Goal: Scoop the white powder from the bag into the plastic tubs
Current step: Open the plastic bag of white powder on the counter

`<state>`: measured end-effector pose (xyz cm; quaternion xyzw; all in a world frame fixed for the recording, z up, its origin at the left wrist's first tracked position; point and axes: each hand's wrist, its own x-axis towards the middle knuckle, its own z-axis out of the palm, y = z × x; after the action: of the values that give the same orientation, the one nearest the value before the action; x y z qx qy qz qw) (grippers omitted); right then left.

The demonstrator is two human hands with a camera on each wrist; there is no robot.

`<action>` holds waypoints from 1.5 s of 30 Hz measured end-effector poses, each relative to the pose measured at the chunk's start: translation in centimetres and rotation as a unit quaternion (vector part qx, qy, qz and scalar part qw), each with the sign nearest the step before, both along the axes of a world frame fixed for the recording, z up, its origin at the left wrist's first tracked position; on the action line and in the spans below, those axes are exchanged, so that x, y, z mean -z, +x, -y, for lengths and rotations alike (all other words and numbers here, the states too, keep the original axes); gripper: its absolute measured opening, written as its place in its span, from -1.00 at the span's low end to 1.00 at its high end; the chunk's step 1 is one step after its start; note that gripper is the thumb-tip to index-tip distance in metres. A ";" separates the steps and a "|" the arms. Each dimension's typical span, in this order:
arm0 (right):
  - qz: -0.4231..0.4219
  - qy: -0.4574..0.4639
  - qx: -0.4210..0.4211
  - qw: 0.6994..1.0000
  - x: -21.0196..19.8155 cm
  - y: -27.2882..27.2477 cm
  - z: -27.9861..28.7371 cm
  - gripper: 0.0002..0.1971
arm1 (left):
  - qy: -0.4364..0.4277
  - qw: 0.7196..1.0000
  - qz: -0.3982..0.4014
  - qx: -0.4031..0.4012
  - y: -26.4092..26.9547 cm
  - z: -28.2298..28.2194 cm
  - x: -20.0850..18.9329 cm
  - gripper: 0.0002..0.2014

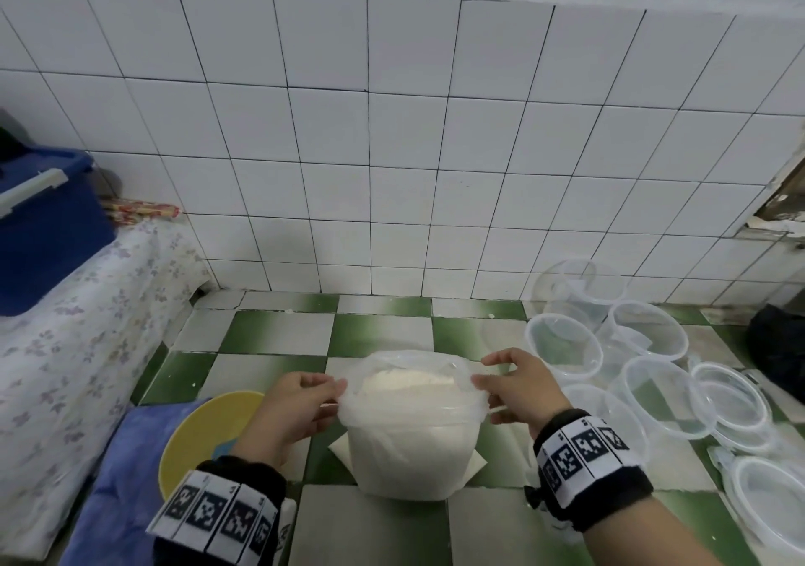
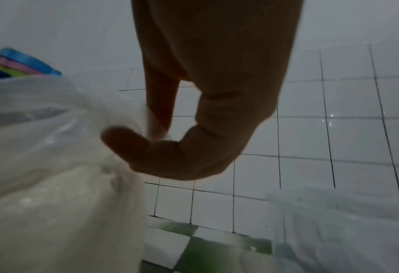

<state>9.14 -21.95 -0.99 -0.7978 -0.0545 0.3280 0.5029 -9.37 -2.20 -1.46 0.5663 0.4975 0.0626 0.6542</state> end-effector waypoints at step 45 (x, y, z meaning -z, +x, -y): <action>-0.413 0.315 0.311 0.796 1.2 -3.8 2.1 -0.26 | -0.373 0.854 0.277 -0.235 -1.6 3.7 0.9 -0.83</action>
<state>5.36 -24.03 -2.19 -0.3576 0.3090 0.4172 0.7762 -10.97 -5.89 -2.37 0.1051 0.3996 0.1783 0.8930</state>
